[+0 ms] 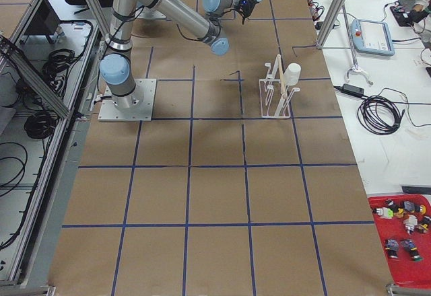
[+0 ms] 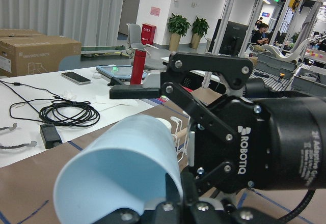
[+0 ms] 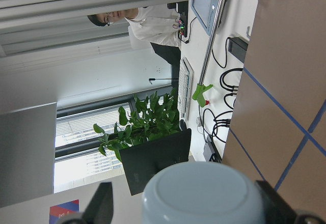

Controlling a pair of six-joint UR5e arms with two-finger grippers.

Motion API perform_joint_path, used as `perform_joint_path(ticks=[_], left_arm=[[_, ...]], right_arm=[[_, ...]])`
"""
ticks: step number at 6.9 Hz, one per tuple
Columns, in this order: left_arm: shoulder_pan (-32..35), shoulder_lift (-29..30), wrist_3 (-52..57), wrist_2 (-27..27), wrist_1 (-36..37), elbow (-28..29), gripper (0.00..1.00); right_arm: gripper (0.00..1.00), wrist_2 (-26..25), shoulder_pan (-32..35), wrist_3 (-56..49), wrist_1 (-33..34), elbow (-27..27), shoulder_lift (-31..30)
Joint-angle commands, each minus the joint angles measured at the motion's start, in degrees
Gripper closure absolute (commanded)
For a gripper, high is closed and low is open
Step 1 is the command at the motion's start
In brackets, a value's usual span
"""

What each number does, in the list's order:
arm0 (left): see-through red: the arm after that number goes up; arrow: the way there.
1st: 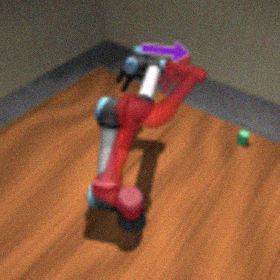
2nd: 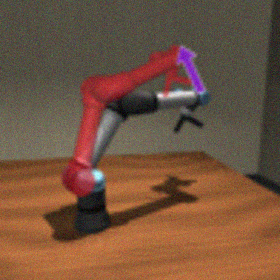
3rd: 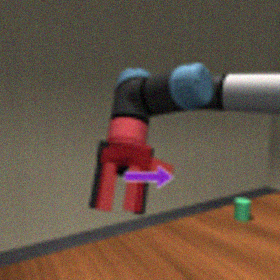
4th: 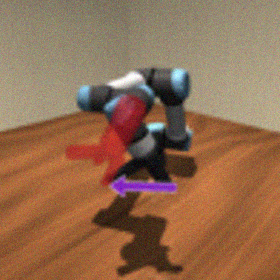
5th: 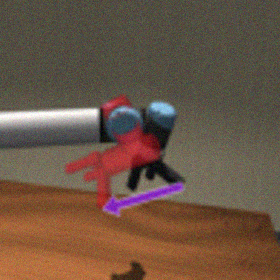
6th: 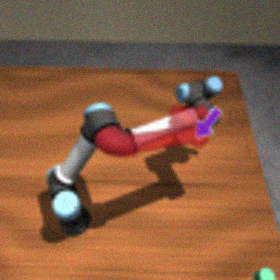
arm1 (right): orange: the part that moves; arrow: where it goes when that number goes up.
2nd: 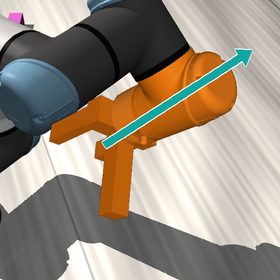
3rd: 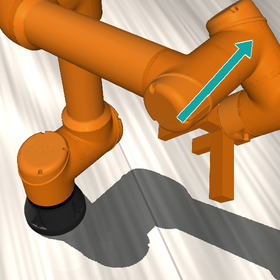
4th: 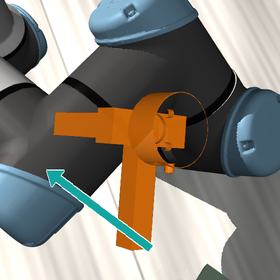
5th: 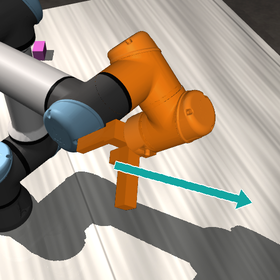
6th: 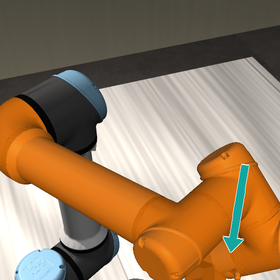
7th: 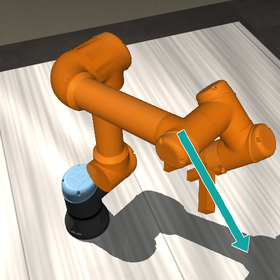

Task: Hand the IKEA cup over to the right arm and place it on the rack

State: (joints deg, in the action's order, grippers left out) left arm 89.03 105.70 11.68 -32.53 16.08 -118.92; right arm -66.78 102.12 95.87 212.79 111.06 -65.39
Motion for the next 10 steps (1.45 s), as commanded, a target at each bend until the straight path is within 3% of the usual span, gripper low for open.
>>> perform_joint_path(ticks=[1,4,5,6,9,10], left_arm=[[0.0,-0.06,-0.78,-0.07,0.0,0.0,0.88],[0.0,-0.14,-0.87,-0.07,0.0,0.0,0.83],[0.0,-0.14,-0.96,-0.16,0.0,0.09,0.73],[0.0,-0.23,-0.96,-0.25,0.09,0.26,0.5],[0.0,-0.14,-3.49,-1.83,0.0,0.97,0.1],[-0.44,-0.67,-3.94,-1.83,0.09,0.97,0.02]], right_arm=[[0.21,0.16,0.01,-0.24,-0.01,-0.05,0.18],[0.32,0.25,0.01,-0.77,-0.01,-0.05,0.18],[0.38,0.33,0.01,-0.86,-0.01,-0.05,0.09],[0.42,0.51,0.01,-0.95,-0.09,-0.05,0.09],[0.46,0.51,0.01,-0.95,-0.01,-0.05,0.09],[0.47,0.51,0.01,-0.95,-0.01,-0.05,0.09]])
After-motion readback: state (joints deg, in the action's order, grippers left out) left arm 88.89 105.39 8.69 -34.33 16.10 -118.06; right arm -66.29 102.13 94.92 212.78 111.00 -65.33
